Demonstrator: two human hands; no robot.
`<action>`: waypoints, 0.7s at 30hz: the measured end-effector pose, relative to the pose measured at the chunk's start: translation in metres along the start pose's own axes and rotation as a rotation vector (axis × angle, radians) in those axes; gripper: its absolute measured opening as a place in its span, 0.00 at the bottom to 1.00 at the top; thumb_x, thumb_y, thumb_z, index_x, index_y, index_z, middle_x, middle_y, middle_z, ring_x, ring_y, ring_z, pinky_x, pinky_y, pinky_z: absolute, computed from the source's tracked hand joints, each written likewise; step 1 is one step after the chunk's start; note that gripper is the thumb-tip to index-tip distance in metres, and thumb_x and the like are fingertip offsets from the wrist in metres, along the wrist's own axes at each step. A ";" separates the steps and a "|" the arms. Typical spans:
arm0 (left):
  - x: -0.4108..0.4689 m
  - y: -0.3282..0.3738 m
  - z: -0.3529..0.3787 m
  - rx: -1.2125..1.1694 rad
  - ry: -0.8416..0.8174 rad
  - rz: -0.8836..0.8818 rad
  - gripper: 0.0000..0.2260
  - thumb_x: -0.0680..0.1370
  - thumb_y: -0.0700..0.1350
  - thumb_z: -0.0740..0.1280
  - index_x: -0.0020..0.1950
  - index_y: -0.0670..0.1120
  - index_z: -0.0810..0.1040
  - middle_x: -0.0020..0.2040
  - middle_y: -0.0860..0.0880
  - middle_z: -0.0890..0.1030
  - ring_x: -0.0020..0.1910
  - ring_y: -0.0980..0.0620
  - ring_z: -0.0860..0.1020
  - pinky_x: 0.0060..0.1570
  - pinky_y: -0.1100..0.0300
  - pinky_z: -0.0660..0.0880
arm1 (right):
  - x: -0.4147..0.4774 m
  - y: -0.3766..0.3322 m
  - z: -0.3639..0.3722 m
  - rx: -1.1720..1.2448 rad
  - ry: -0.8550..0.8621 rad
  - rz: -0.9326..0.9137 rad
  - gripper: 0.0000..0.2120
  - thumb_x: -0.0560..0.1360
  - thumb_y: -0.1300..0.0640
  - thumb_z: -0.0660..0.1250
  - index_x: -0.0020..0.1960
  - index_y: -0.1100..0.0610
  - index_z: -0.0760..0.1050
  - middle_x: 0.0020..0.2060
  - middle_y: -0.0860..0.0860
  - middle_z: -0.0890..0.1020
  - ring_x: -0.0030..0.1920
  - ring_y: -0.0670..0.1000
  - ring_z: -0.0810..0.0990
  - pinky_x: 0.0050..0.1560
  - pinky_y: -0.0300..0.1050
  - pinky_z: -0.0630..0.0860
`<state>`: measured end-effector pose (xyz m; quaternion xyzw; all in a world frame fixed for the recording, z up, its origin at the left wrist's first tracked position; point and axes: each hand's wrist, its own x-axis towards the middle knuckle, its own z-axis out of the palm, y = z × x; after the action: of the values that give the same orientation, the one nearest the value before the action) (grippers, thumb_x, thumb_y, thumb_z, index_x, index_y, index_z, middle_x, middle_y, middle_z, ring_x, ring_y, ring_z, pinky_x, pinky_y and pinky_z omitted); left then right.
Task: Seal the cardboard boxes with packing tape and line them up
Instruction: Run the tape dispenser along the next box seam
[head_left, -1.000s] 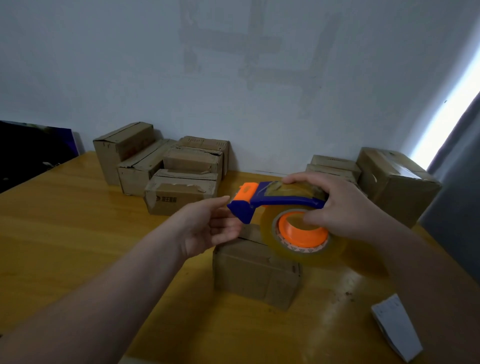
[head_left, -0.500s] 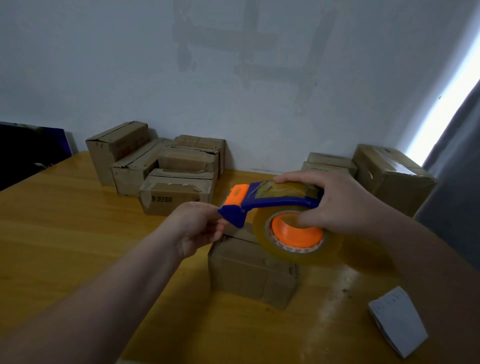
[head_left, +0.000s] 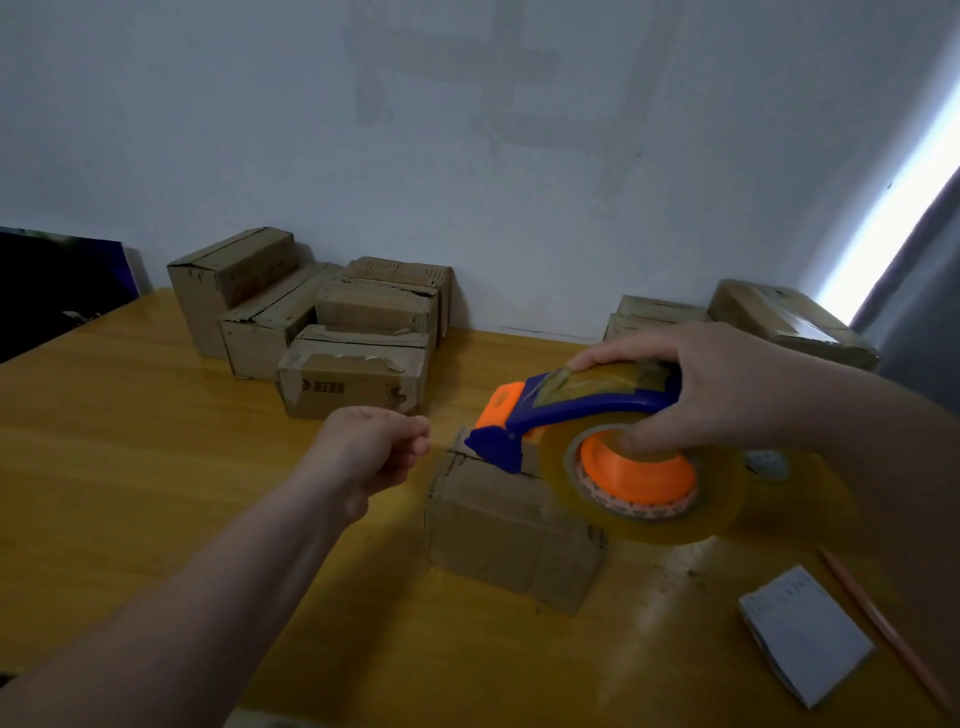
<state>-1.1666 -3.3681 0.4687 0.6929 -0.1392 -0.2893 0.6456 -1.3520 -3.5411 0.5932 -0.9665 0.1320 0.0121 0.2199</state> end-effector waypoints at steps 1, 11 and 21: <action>0.000 -0.003 0.001 -0.005 0.020 0.007 0.05 0.77 0.41 0.67 0.41 0.42 0.79 0.30 0.49 0.78 0.31 0.54 0.74 0.33 0.61 0.71 | 0.002 -0.001 0.002 -0.037 -0.005 -0.003 0.26 0.68 0.53 0.74 0.60 0.33 0.70 0.45 0.43 0.79 0.40 0.47 0.80 0.41 0.40 0.79; 0.009 -0.026 0.002 0.028 0.138 0.000 0.08 0.76 0.43 0.69 0.40 0.40 0.79 0.30 0.48 0.78 0.30 0.53 0.72 0.31 0.61 0.70 | 0.027 -0.014 0.011 -0.165 -0.041 0.000 0.25 0.68 0.51 0.72 0.61 0.34 0.71 0.41 0.43 0.78 0.39 0.47 0.78 0.40 0.42 0.76; 0.014 -0.039 0.015 0.388 0.001 -0.021 0.09 0.80 0.46 0.63 0.43 0.43 0.76 0.39 0.46 0.77 0.36 0.52 0.74 0.36 0.60 0.71 | 0.031 -0.011 0.016 -0.118 0.006 -0.002 0.23 0.69 0.53 0.72 0.58 0.32 0.71 0.38 0.42 0.76 0.35 0.45 0.75 0.34 0.35 0.70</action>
<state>-1.1714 -3.3837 0.4276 0.8058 -0.1848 -0.2635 0.4970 -1.3186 -3.5324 0.5804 -0.9779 0.1308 0.0170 0.1621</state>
